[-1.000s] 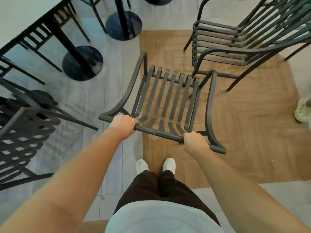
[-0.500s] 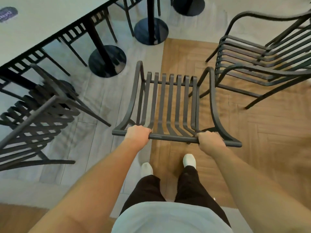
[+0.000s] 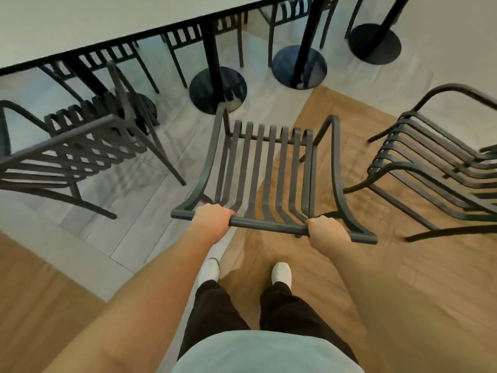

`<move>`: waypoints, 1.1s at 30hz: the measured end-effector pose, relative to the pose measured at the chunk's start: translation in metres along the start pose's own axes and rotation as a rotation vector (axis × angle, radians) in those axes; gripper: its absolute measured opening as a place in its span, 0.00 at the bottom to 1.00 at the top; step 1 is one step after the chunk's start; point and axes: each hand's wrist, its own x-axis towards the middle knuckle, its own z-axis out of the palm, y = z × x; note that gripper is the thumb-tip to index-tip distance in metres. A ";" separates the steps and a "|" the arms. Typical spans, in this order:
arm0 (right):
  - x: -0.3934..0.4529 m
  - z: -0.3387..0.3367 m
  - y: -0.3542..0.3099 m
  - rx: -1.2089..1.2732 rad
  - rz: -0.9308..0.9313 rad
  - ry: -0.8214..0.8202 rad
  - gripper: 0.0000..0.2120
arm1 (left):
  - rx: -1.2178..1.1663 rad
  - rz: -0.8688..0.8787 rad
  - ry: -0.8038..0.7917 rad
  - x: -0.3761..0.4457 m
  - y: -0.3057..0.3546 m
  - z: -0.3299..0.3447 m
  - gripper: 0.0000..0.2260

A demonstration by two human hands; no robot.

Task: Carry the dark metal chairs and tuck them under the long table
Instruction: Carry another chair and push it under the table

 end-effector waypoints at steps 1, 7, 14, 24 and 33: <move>0.003 -0.002 0.004 -0.011 -0.012 -0.003 0.10 | -0.018 -0.019 0.000 -0.002 0.004 0.001 0.16; 0.024 -0.019 0.027 -0.083 -0.098 -0.020 0.10 | -0.109 -0.094 -0.003 -0.012 0.028 0.003 0.16; 0.052 -0.043 0.042 -0.174 -0.218 0.019 0.07 | -0.155 -0.189 -0.005 -0.011 0.046 0.003 0.18; 0.110 -0.092 0.041 -0.256 -0.341 0.065 0.08 | -0.238 -0.289 0.007 0.025 0.036 -0.018 0.12; 0.177 -0.144 0.026 -0.269 -0.352 0.068 0.10 | -0.238 -0.284 -0.001 0.085 -0.005 -0.049 0.12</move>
